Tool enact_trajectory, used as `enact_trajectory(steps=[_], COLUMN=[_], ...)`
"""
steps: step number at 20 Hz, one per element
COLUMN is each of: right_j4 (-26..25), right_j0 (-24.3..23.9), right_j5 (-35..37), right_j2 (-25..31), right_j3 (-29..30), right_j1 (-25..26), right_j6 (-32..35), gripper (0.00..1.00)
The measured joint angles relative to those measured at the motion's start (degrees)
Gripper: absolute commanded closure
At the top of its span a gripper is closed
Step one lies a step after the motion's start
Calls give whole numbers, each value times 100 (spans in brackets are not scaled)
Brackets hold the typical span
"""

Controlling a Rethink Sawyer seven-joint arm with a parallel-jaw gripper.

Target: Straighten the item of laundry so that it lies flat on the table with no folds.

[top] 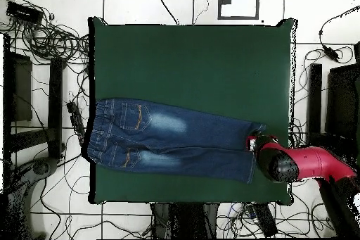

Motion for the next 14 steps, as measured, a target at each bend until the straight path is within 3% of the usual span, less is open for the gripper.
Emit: enact_trajectory(steps=[14], right_j4=[45], right_j0=[-9], right_j5=[1037], right_j2=[367], right_j3=[-285], right_j1=[122], right_j6=[-1706], gripper=[100])
